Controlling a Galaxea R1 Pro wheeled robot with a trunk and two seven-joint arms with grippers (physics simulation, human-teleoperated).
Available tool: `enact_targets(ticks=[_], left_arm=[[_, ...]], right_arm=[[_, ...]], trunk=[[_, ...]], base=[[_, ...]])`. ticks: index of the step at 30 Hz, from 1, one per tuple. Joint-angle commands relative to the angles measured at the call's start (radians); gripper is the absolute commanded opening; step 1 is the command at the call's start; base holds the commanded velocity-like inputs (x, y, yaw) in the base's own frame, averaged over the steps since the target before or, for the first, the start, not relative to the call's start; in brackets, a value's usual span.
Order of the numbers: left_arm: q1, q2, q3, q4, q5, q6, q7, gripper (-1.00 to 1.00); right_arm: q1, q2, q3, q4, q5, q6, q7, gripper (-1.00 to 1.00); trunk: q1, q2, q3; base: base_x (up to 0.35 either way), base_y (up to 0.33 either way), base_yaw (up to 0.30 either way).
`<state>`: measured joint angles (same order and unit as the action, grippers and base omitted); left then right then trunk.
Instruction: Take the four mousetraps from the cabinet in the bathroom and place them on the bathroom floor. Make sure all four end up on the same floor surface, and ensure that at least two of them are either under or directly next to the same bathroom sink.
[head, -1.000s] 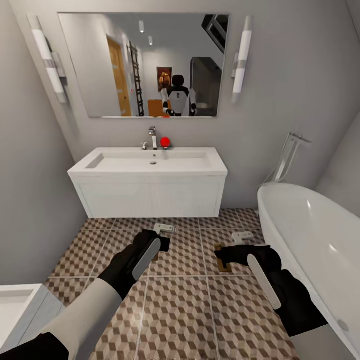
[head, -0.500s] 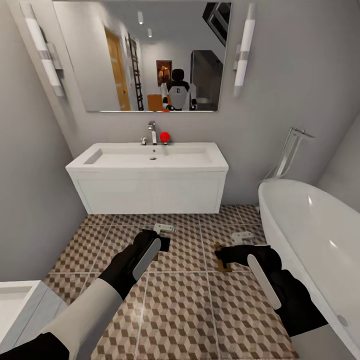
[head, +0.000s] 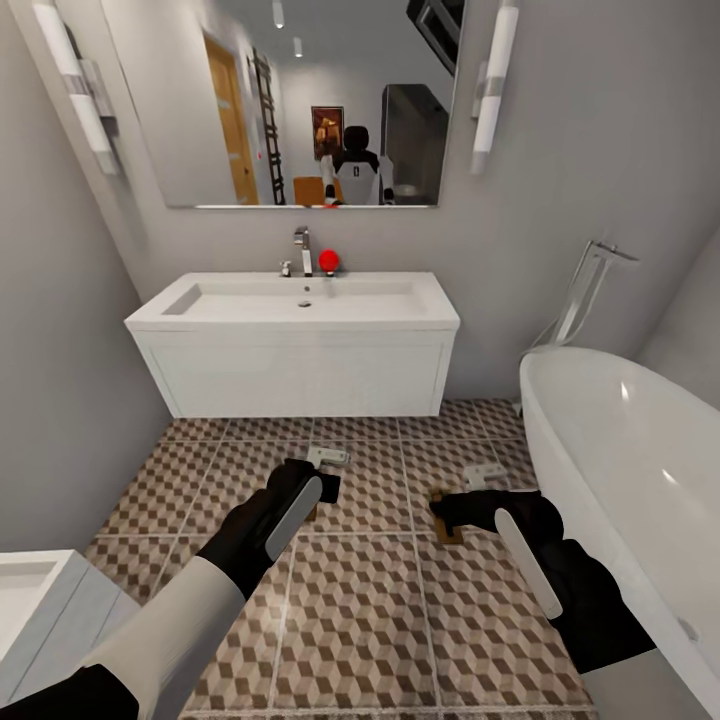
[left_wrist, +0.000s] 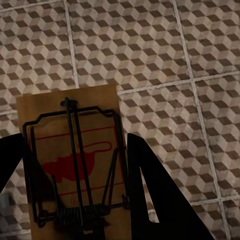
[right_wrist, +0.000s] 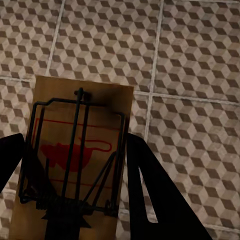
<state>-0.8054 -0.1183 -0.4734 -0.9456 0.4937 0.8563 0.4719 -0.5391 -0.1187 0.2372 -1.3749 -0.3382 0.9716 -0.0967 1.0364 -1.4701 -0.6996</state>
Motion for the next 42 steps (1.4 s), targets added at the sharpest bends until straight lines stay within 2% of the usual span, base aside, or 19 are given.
enact_targets(ticks=[1, 42], left_arm=[[-0.001, 0.0, -0.002, -0.001, 0.007, 0.003, 0.008, -1.0], [0.0, 0.0, -0.002, -0.001, 0.007, 0.002, 0.009, -1.0]], right_arm=[[-0.001, -0.001, 0.002, -0.001, -0.013, 0.003, -0.012, -1.0], [-0.001, -0.001, 0.002, -0.001, -0.013, 0.001, -0.013, -1.0]], trunk=[[0.004, -0.008, -0.006], [0.161, -0.295, -0.202]], base=[[0.0, 0.0, 0.0], [0.0, 0.0, 0.0]])
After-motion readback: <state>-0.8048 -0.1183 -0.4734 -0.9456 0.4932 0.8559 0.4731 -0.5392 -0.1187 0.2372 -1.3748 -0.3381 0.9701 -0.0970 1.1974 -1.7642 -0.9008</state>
